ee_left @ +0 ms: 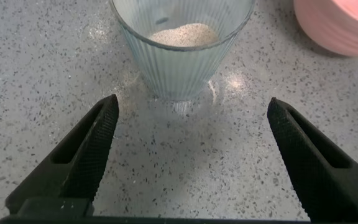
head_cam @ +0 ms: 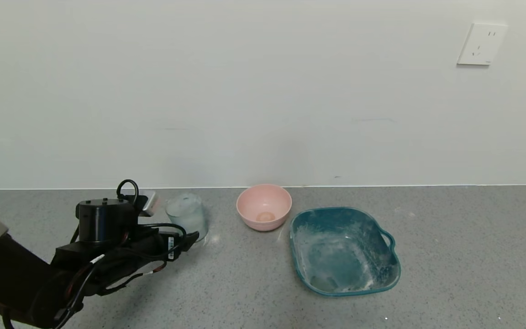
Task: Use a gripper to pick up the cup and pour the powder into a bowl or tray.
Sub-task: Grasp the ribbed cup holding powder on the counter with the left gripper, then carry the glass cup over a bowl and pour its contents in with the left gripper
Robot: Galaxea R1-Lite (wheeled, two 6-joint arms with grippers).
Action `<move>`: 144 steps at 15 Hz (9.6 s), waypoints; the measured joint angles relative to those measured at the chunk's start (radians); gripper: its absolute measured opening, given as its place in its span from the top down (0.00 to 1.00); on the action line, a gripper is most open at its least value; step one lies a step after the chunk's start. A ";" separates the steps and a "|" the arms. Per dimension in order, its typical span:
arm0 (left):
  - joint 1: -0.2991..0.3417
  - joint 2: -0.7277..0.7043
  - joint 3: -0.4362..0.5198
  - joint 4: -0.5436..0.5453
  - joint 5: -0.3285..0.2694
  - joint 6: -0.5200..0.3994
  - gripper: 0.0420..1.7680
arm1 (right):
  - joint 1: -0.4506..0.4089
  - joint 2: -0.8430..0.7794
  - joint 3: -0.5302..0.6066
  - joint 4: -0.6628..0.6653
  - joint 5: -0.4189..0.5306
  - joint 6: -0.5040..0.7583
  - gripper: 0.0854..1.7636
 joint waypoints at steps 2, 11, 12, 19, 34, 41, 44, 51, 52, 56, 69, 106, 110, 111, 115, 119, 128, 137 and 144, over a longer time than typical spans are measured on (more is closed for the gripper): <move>-0.001 0.050 0.015 -0.100 0.014 -0.003 0.03 | 0.000 0.000 0.000 0.000 0.000 0.000 0.03; -0.004 0.261 0.083 -0.519 0.045 -0.020 0.03 | 0.000 0.000 0.000 -0.002 0.000 0.000 0.03; -0.004 0.270 0.082 -0.520 0.049 -0.020 0.03 | 0.000 0.000 0.000 -0.002 0.000 0.000 0.03; -0.010 0.317 0.041 -0.523 0.072 -0.014 0.03 | 0.000 0.000 0.000 -0.001 0.000 0.000 0.03; -0.010 0.370 -0.074 -0.496 0.091 0.021 0.03 | 0.000 0.000 0.000 0.000 0.000 0.000 0.03; -0.010 0.393 -0.112 -0.499 0.090 0.039 0.03 | 0.000 0.000 0.000 0.000 0.000 0.000 0.03; -0.010 0.396 -0.126 -0.497 0.091 0.038 0.03 | 0.000 0.000 0.000 0.000 0.000 0.000 0.03; -0.009 0.402 -0.139 -0.496 0.091 0.037 0.03 | 0.000 0.000 0.000 0.000 0.000 0.000 0.03; -0.009 0.403 -0.139 -0.496 0.091 0.037 0.03 | 0.000 0.000 0.000 0.000 0.000 0.000 0.03; -0.009 0.401 -0.136 -0.496 0.091 0.037 0.26 | 0.000 0.000 0.000 0.000 0.000 0.000 0.03; -0.013 0.314 -0.158 -0.364 0.108 0.040 0.27 | 0.000 0.000 0.000 0.000 0.000 0.000 0.03; -0.614 0.203 -0.932 0.644 0.544 0.548 0.27 | 0.000 0.000 0.000 -0.001 0.000 0.001 0.03; -0.645 0.251 -0.999 0.682 0.553 0.602 0.27 | 0.000 0.000 0.000 -0.002 0.000 0.001 0.03; -0.650 0.261 -1.021 0.696 0.554 0.624 0.27 | 0.000 0.000 0.000 -0.001 0.000 0.001 0.03; -0.671 0.286 -1.098 0.767 0.554 0.728 0.27 | 0.000 0.000 0.000 -0.002 0.000 0.001 0.03; -0.687 0.297 -1.112 0.773 0.554 0.838 0.27 | 0.000 0.000 0.000 -0.001 0.000 0.000 0.03; -0.733 0.306 -1.099 0.767 0.623 1.121 0.27 | 0.000 0.000 0.000 -0.001 0.000 0.001 0.03; -0.755 0.320 -1.087 0.760 0.678 1.318 0.27 | 0.000 0.000 0.000 -0.001 0.000 0.001 0.03; -0.776 0.321 -1.079 0.737 0.733 1.437 0.27 | 0.000 0.000 0.000 -0.001 0.000 0.001 0.03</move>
